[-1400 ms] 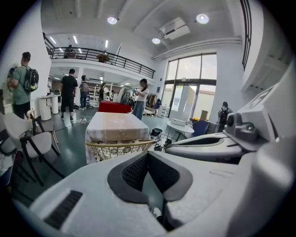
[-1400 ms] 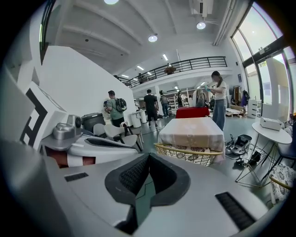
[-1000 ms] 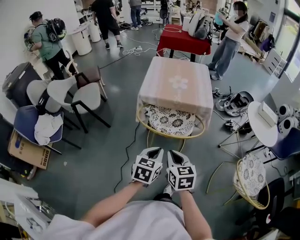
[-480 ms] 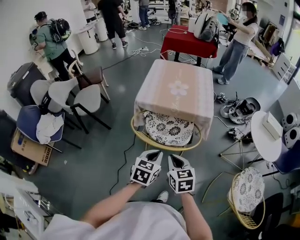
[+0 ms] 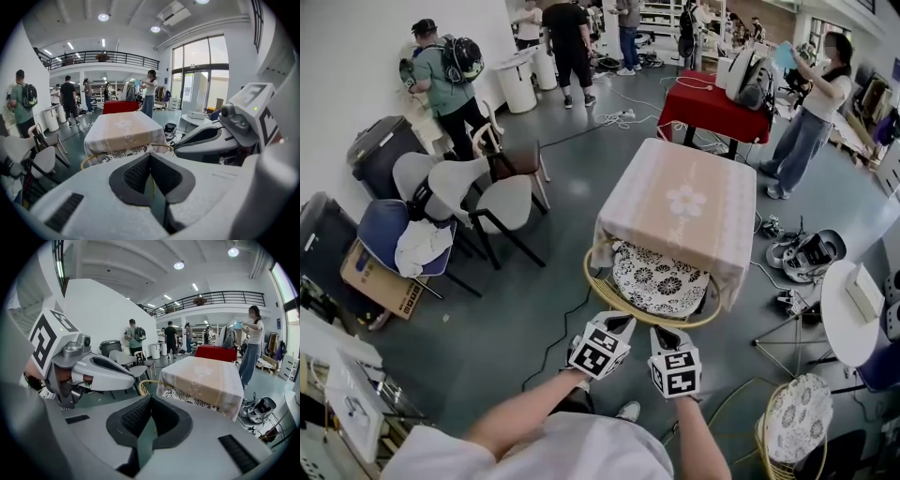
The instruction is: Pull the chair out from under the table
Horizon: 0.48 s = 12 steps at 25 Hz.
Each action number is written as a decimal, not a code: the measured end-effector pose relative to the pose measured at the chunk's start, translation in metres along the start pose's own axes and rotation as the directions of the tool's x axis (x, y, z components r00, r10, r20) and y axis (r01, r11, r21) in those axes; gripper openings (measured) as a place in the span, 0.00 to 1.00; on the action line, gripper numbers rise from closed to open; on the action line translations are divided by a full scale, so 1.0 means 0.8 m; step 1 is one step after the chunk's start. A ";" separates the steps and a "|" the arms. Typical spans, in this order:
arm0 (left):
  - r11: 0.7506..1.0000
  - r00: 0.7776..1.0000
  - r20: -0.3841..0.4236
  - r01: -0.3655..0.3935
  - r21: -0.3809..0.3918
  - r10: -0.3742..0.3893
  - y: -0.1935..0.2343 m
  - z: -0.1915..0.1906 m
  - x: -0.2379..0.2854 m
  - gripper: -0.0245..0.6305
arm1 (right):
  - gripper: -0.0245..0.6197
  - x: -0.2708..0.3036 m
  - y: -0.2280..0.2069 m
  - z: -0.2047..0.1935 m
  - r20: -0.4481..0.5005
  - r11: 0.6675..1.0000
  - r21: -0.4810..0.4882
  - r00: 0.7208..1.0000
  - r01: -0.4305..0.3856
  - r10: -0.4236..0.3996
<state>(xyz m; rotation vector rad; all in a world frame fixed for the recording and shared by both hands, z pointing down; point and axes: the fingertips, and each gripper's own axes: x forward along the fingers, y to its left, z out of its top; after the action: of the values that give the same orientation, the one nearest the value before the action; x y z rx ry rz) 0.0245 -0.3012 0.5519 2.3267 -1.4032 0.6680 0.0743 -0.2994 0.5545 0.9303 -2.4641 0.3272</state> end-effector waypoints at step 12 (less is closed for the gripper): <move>0.974 0.993 -0.093 0.091 0.208 -0.073 0.059 -0.031 0.031 0.04 | 0.04 0.054 0.010 -0.020 -0.149 0.968 -0.244 0.989 -0.053 0.017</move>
<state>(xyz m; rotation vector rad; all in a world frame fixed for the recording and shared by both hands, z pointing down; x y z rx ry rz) -0.0130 -0.3280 0.5883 2.4696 -1.2449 0.9214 0.0462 -0.3111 0.5902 0.7315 -2.3232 0.0910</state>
